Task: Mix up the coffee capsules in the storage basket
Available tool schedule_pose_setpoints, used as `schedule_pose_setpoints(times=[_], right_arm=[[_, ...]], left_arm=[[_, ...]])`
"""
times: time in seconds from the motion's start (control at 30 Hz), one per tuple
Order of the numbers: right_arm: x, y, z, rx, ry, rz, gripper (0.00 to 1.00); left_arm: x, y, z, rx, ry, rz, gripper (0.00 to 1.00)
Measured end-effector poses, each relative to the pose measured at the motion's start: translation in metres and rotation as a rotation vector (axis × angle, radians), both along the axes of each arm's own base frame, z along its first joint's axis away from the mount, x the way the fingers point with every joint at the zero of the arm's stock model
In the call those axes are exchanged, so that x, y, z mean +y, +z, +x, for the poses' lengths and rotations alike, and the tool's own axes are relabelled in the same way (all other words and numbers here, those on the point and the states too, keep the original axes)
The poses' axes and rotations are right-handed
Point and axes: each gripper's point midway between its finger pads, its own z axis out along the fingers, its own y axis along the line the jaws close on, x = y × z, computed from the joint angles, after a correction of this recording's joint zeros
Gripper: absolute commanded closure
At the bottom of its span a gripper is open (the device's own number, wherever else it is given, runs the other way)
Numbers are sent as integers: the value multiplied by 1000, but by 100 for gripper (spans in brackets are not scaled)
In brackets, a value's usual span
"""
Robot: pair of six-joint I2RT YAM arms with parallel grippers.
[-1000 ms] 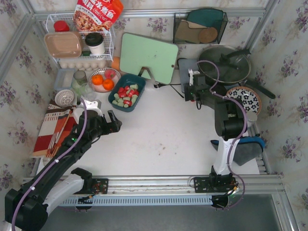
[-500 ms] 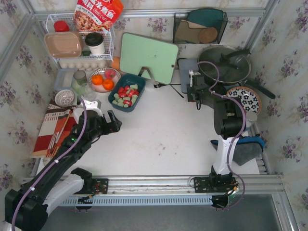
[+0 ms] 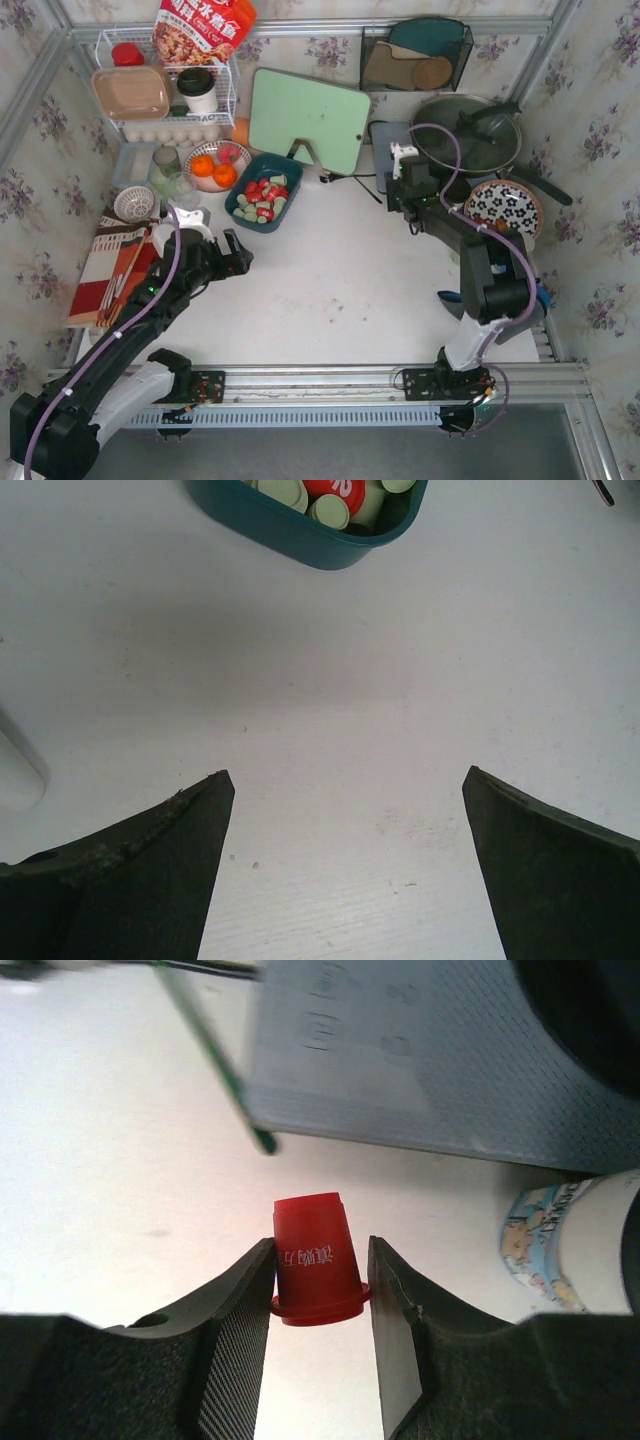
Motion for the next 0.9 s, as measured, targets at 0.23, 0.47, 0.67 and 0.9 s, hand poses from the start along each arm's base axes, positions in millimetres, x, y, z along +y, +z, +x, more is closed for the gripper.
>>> schedule_pose_setpoints(times=[0.23, 0.47, 0.67, 0.9], right_arm=[[110, 82, -21, -198, 221, 47, 66], [262, 106, -4, -283, 473, 164, 66], [337, 61, 15, -225, 546, 213, 66], [359, 17, 17, -164, 565, 214, 66]], left_arm=[[0, 3, 0, -11, 2, -4, 0], [6, 12, 1, -47, 27, -3, 0], [9, 14, 1, -58, 41, 2, 1], [9, 13, 1, -54, 41, 3, 0]])
